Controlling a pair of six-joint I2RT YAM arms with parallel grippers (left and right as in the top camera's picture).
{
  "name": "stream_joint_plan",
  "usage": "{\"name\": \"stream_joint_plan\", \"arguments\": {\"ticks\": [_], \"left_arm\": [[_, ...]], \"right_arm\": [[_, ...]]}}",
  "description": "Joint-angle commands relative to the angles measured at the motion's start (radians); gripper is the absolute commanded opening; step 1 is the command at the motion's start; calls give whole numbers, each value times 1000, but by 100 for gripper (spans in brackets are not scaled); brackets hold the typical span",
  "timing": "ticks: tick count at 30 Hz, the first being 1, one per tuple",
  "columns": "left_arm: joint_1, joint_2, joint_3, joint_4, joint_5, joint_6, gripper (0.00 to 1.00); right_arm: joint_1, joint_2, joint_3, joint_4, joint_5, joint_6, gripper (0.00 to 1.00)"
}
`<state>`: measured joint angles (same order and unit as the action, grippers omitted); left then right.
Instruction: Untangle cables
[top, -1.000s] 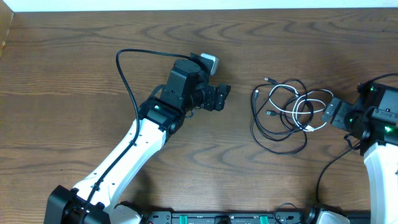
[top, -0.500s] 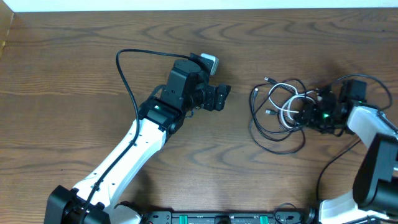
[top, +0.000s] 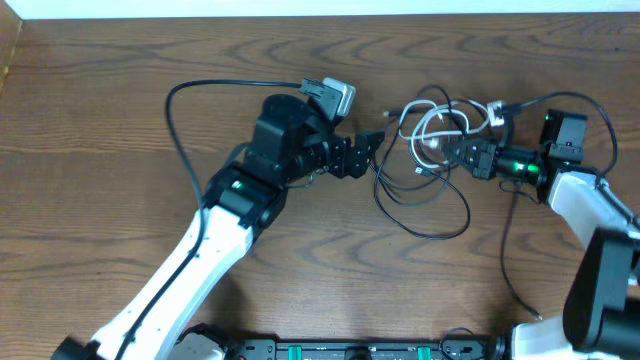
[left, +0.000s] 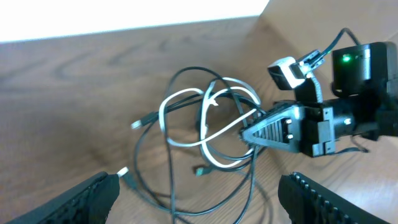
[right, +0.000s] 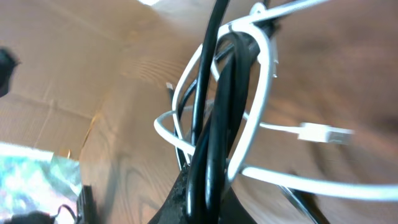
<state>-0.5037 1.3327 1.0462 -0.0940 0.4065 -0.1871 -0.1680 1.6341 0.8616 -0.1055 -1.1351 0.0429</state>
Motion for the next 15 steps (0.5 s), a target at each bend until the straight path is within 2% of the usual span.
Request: {"name": "stream_joint_plan", "arguments": {"ticks": [1, 7, 8, 10, 15], "left_arm": [[6, -63, 5, 6, 31, -1, 86], [16, -82, 5, 5, 28, 26, 86], [19, -82, 5, 5, 28, 26, 81], [21, -82, 5, 6, 28, 26, 77], [21, -82, 5, 7, 32, 36, 77]], "right_arm": [[66, -136, 6, 81, -113, -7, 1], [168, -320, 6, 226, -113, -7, 1], [181, -353, 6, 244, -113, -7, 1], [189, -388, 6, 260, -113, 5, 1], [196, -441, 6, 274, -135, 32, 1]]}}
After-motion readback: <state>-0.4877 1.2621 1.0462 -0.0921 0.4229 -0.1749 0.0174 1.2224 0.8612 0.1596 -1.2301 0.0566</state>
